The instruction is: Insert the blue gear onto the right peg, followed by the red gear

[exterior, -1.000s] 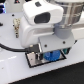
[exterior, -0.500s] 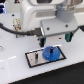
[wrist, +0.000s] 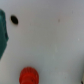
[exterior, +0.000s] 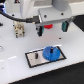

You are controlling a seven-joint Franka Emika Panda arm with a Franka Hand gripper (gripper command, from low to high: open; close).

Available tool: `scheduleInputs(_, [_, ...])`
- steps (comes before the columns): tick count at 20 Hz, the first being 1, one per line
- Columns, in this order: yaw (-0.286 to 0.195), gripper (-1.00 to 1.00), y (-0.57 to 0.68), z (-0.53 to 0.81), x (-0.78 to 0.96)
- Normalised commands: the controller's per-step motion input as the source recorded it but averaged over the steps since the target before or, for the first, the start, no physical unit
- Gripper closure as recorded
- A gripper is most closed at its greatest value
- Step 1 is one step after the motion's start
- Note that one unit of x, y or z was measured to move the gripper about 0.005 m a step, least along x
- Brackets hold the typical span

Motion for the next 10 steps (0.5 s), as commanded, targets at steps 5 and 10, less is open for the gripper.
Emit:
scheduleInputs(5, [0.0,-1.0,0.21,-0.04,-0.8])
scheduleInputs(10, [0.0,-1.0,0.2,-0.11,-0.72])
